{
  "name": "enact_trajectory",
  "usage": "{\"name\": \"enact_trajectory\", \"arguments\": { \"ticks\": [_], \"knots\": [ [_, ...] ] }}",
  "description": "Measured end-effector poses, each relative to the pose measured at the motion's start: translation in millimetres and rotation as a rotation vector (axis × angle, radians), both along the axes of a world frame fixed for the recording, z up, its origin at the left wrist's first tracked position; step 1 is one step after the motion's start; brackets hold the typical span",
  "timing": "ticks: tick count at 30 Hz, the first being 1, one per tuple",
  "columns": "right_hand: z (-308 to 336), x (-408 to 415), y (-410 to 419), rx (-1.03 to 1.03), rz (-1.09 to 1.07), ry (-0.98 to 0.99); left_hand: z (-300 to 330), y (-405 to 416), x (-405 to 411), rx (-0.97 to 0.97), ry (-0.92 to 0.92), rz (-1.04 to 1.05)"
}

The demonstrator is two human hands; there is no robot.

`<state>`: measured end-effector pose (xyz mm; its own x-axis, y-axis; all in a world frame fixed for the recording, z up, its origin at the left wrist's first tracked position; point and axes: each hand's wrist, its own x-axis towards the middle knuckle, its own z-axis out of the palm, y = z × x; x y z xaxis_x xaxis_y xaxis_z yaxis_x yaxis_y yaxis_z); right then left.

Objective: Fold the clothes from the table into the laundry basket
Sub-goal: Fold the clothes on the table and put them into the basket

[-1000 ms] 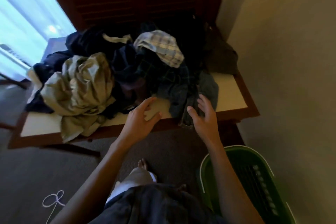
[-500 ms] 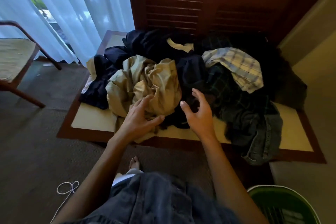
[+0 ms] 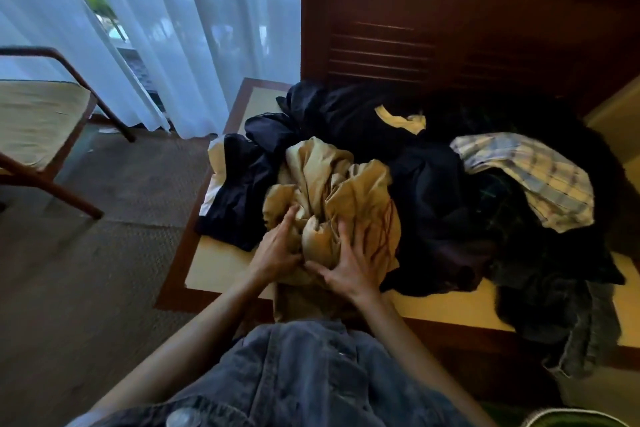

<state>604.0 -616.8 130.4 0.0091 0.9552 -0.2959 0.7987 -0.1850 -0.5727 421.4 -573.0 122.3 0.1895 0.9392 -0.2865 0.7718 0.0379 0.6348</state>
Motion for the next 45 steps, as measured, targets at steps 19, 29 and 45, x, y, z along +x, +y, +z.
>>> {"name": "enact_trajectory", "arguments": {
  "ticks": [19, 29, 45],
  "knots": [
    [67, -48, 140, 0.089, 0.165, -0.171, 30, 137, -67, -0.064, -0.038, 0.271],
    [30, -56, 120, 0.077, 0.18, -0.246, 40, 72, -94, 0.118, -0.252, 0.426],
    [24, -133, 184, -0.13, 0.361, -0.028, 155, 36, -152, 0.262, -0.791, 0.361]
  ]
}}
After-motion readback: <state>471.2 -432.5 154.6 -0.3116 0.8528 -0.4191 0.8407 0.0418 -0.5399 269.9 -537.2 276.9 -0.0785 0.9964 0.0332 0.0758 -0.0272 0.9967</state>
